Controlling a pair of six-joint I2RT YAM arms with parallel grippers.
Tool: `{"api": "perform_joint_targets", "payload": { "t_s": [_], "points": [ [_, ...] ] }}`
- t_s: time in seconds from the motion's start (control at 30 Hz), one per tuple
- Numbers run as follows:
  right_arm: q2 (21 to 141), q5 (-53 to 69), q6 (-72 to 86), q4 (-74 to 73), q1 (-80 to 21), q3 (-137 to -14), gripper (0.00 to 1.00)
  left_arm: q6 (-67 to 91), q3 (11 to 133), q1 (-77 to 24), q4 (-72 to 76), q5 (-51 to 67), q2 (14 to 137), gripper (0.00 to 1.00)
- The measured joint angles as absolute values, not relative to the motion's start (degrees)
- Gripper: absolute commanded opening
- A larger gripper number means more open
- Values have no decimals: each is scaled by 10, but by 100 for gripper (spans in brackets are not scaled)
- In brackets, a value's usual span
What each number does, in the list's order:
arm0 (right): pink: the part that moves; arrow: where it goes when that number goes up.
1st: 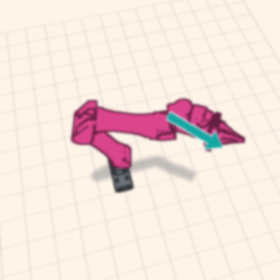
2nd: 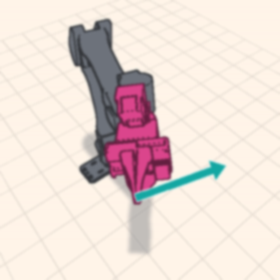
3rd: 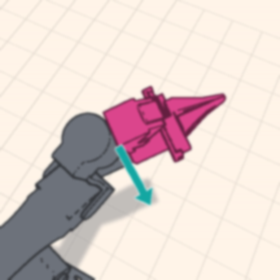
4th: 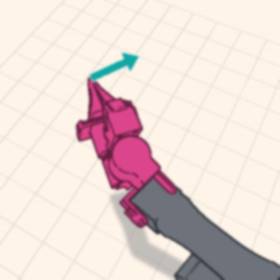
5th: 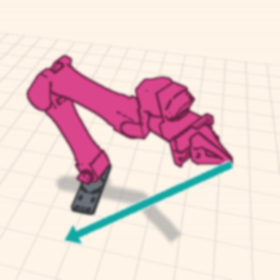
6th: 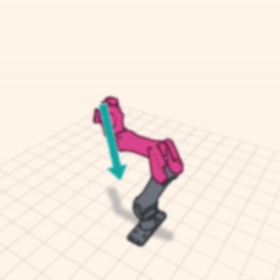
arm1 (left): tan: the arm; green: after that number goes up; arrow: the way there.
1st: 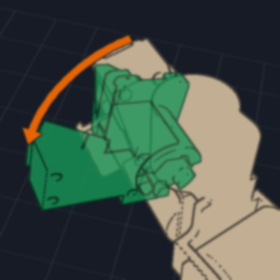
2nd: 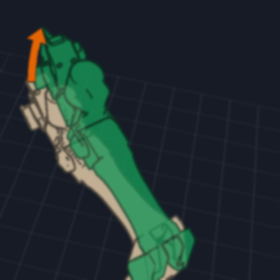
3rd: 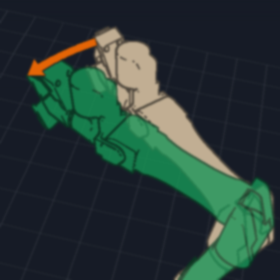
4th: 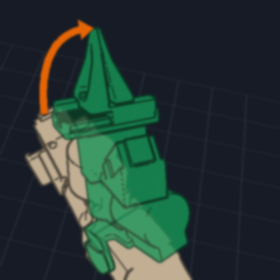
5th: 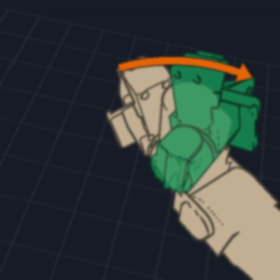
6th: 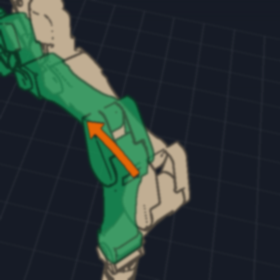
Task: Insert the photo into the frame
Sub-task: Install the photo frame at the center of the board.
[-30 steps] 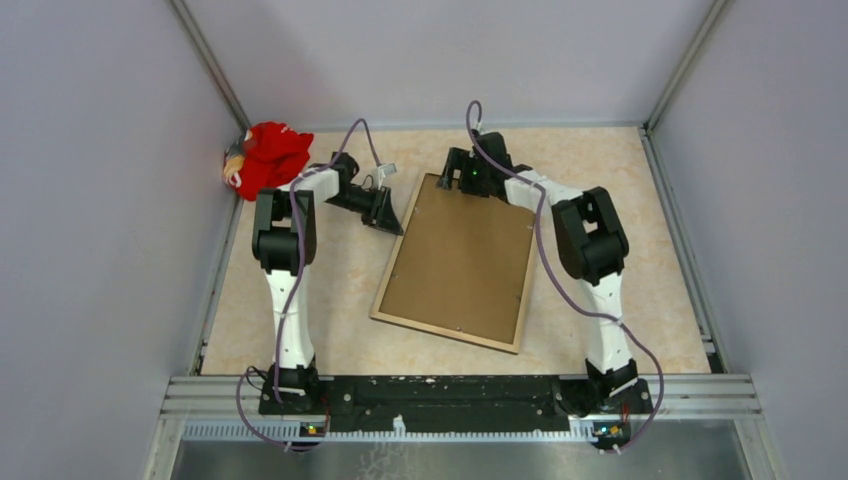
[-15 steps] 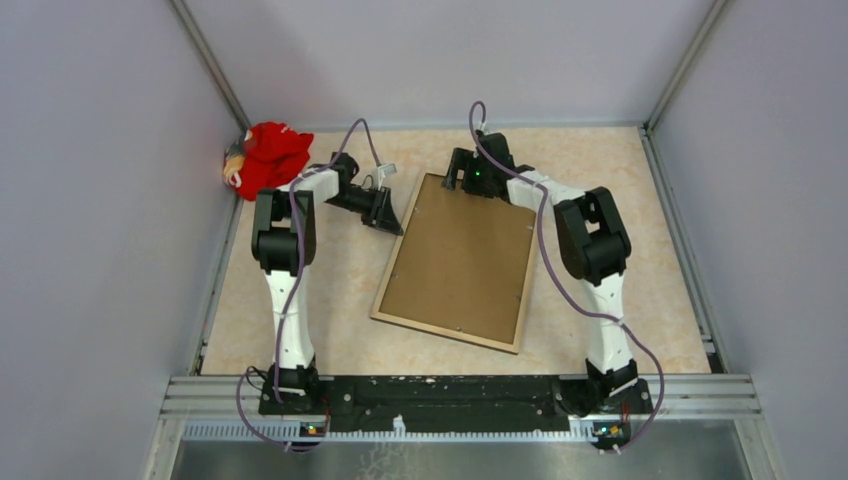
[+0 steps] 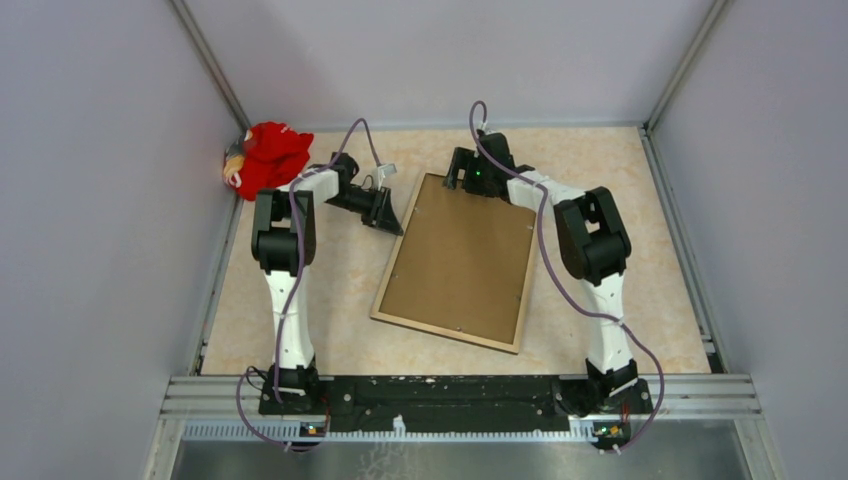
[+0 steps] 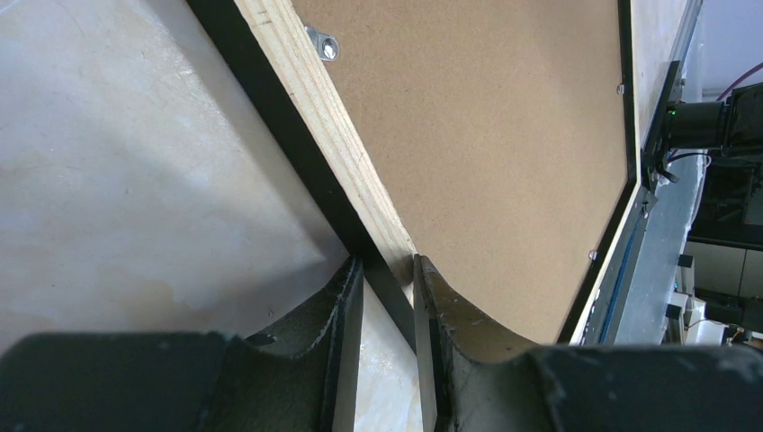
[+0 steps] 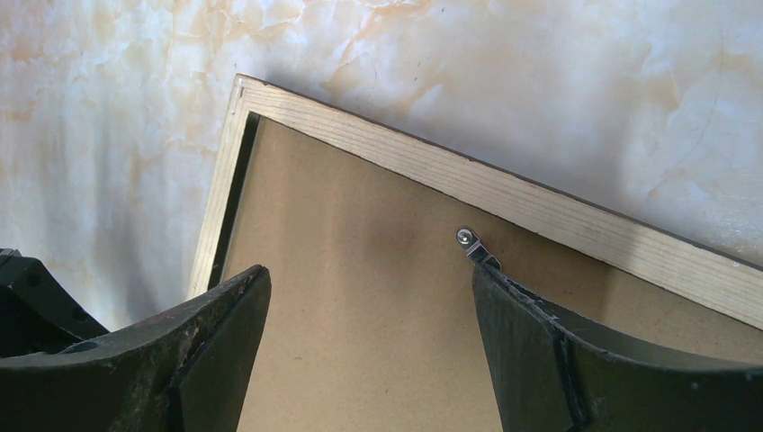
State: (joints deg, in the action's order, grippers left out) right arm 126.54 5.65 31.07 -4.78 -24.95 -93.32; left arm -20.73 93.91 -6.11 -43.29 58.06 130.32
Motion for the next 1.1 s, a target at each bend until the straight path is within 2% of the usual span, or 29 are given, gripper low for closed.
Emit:
{"api": "perform_joint_targets", "payload": {
  "t_s": [0.9,1.1],
  "points": [
    [1286,59,312,-49,-249,-960,83,-222,937,-61,-440,583,1302,32],
    [1249,61,306,-14,-249,-897,84,-225,956,-61,-469,575,1303,38]
  ]
}}
